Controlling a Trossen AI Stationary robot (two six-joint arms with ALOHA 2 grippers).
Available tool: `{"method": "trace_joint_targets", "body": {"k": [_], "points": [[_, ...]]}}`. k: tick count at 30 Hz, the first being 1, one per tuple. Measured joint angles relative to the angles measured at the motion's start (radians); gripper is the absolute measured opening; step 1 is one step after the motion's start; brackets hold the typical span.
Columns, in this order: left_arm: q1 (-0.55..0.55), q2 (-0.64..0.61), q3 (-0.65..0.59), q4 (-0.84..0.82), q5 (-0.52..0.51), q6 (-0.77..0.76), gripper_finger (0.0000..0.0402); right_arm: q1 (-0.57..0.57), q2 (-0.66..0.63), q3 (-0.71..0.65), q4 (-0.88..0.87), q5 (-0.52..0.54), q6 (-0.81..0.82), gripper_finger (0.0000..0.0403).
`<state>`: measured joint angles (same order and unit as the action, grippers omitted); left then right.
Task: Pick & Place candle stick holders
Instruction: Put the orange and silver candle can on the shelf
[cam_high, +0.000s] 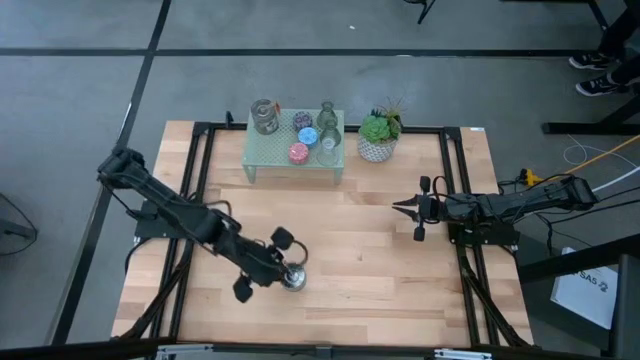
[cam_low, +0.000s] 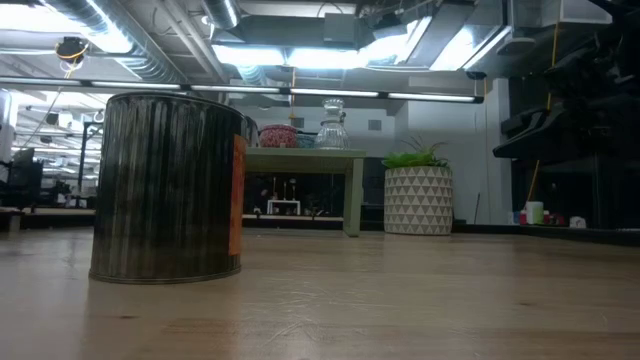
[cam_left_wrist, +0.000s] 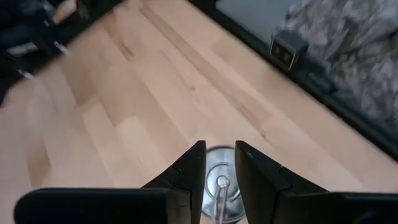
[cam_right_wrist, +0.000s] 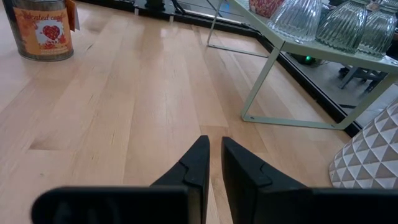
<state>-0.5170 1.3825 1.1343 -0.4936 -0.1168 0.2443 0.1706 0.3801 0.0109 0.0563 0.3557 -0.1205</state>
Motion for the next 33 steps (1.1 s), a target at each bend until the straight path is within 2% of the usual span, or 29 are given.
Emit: {"method": "trace_joint_targets", "body": {"k": [8, 13, 22, 27, 33], "points": [[-0.013, 0.154, 0.000, 0.088, -0.102, -0.003, 0.0089, 0.000, 0.000, 0.000, 0.000, 0.000, 0.000, 0.0044], [-0.013, 0.189, 0.000, 0.071, -0.052, -0.021, 0.0116, 0.000, 0.000, 0.000, 0.000, 0.000, 0.000, 0.0044], [-0.013, 0.202, 0.000, -0.055, 0.018, -0.047, 0.0167, 0.000, 0.000, 0.000, 0.000, 0.000, 0.000, 0.0044], [-0.030, 0.242, 0.000, -0.080, 0.038, -0.040, 0.0165, 0.000, 0.000, 0.000, 0.000, 0.000, 0.000, 0.0044], [-0.049, 0.274, 0.000, -0.083, -0.028, 0.010, 0.0151, 0.000, 0.000, 0.000, 0.000, 0.000, 0.000, 0.0044]]}}
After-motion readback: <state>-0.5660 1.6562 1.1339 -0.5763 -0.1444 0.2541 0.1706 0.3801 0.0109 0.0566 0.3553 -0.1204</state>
